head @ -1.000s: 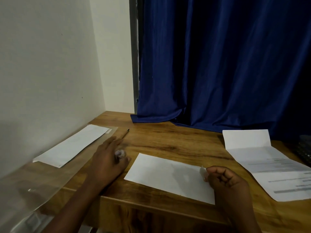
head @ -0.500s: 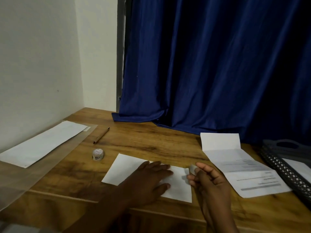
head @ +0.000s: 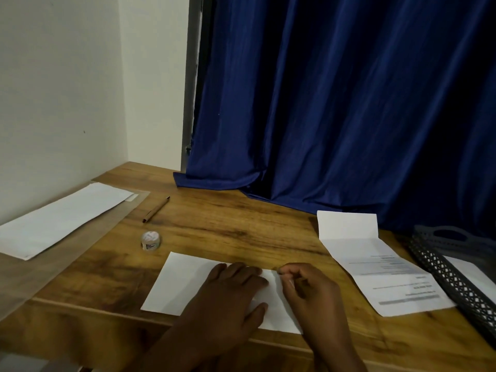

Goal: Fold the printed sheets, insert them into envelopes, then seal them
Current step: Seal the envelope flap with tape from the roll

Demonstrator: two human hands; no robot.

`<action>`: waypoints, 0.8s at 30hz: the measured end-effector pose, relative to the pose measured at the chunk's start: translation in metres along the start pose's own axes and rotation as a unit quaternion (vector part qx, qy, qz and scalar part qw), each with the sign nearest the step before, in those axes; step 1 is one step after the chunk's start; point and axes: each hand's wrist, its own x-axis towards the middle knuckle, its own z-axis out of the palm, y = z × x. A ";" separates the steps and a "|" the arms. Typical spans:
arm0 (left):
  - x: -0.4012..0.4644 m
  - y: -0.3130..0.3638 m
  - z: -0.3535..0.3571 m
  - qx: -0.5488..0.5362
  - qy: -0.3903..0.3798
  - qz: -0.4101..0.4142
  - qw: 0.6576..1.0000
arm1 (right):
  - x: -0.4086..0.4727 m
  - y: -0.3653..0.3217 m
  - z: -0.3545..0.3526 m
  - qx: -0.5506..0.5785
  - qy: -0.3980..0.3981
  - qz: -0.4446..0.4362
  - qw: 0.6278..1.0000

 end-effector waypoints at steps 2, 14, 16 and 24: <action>-0.001 0.000 0.001 0.005 0.004 0.002 1.000 | -0.001 -0.002 0.000 -0.030 -0.014 -0.012 0.999; 0.030 -0.010 -0.007 0.028 0.012 0.025 0.999 | -0.001 -0.003 -0.001 -0.089 -0.040 -0.008 0.995; 0.031 -0.012 -0.002 0.024 0.020 0.021 0.999 | 0.000 -0.003 0.000 -0.101 -0.040 -0.007 0.994; 0.026 -0.013 0.003 -0.002 0.041 0.013 0.999 | -0.001 -0.005 0.002 -0.125 -0.043 -0.020 0.991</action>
